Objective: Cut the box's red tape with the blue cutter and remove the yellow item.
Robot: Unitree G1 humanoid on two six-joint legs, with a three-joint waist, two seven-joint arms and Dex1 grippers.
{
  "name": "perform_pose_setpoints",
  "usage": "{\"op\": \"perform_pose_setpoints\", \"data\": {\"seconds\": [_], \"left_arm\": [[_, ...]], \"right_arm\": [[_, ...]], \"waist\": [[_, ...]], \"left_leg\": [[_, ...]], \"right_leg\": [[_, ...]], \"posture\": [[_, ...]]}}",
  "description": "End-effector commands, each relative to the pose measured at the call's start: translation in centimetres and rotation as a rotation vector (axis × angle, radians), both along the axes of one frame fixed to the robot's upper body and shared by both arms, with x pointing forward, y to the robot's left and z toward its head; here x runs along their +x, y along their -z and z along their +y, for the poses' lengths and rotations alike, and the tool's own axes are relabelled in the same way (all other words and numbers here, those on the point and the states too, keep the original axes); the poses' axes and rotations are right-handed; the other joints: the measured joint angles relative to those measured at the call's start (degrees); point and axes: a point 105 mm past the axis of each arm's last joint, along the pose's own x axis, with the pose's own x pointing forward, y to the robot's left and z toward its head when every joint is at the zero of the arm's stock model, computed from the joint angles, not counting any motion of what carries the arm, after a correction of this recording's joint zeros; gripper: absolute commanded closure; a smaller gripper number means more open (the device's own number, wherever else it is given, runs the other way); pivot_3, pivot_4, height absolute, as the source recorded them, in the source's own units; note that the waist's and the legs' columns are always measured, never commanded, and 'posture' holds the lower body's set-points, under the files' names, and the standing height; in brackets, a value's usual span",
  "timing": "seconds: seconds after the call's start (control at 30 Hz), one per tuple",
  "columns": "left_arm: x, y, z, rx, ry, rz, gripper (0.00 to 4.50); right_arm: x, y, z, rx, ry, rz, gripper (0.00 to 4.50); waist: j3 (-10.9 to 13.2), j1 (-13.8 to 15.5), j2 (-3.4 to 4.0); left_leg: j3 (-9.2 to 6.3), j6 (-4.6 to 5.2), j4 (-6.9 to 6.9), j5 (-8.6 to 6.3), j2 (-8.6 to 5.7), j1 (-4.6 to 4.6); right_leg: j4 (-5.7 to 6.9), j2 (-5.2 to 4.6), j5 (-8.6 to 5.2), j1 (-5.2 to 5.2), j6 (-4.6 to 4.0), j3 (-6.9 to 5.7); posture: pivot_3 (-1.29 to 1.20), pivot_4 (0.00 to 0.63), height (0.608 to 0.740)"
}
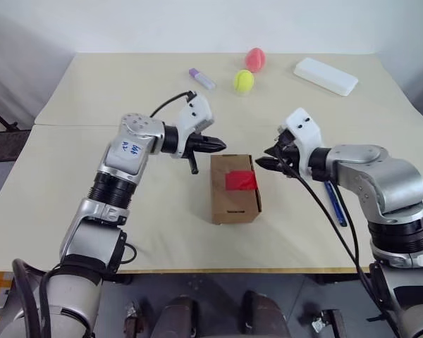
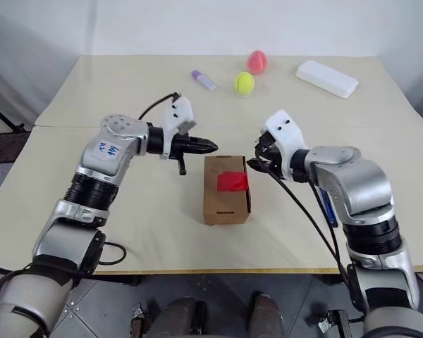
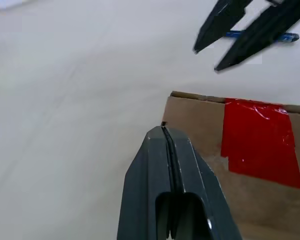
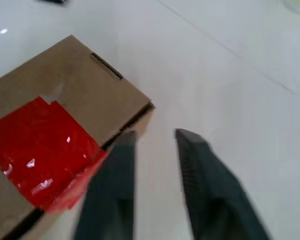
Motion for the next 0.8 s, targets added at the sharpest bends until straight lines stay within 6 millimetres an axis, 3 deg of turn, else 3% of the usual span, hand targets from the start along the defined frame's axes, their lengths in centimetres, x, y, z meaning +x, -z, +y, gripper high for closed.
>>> {"op": "perform_pose_setpoints", "data": {"seconds": [0.03, 0.17, 0.2, 0.33, 0.57, 0.8], "left_arm": [[0.0, 0.7, -0.9, 0.082, 0.044, -0.048, 4.5], [-0.1, 1.6, -1.7, 0.092, 0.059, -0.04, 4.5], [-0.1, 1.9, -1.8, 0.101, 0.061, -0.038, 4.5], [-0.2, 2.8, -2.0, 0.126, 0.07, -0.031, 4.5], [-0.6, 3.3, -2.2, 0.146, 0.096, -0.031, 4.5], [-1.1, 3.9, -1.7, 0.164, 0.107, -0.034, 4.5]], "right_arm": [[0.7, -0.5, 0.4, 0.0, 0.008, -0.033, 1.54], [0.9, 0.3, 0.5, -0.014, 0.017, -0.02, 0.16], [0.9, 0.6, 0.4, -0.027, 0.02, -0.014, 0.03], [0.9, 1.6, -0.3, -0.051, 0.042, 0.007, 0.03], [1.9, 1.7, -2.0, -0.026, 0.132, 0.011, 0.03], [0.7, 3.7, -3.8, -0.075, 0.161, 0.063, 0.03]], "waist": [[0.0, 0.0, 0.0], [0.0, 0.0, 0.0], [0.0, 0.0, 0.0], [0.0, 0.0, 0.0], [0.0, 0.1, 0.0], [0.0, 0.2, -0.03]], "left_leg": [[0.0, 0.0, 0.0, 0.0, 0.0, 0.0], [0.01, 0.0, 0.0, 0.0, -0.01, 0.0], [0.0, 0.0, 0.0, 0.0, -0.01, 0.0], [0.0, 0.0, 0.0, 0.0, 0.0, 0.0], [0.01, 0.0, 0.06, 0.0, 0.0, 0.0], [-0.03, 0.0, 0.05, 0.0, 0.0, 0.04]], "right_leg": [[0.01, 0.0, 0.0, 0.0, 0.0, 0.01], [0.0, 0.0, 0.0, 0.0, 0.0, 0.0], [0.0, 0.0, 0.0, -0.01, 0.0, 0.0], [0.01, 0.0, 0.0, -0.01, 0.0, 0.0], [0.04, -0.01, 0.0, 0.0, 0.0, 0.03], [0.06, -0.01, 0.0, 0.05, 0.0, 0.02]], "posture": [[0.0, 0.15, 0.74], [0.0, 0.15, 0.74], [0.0, 0.15, 0.74], [0.0, 0.15, 0.74], [0.0, 0.15, 0.74], [0.0, 0.15, 0.74]]}}
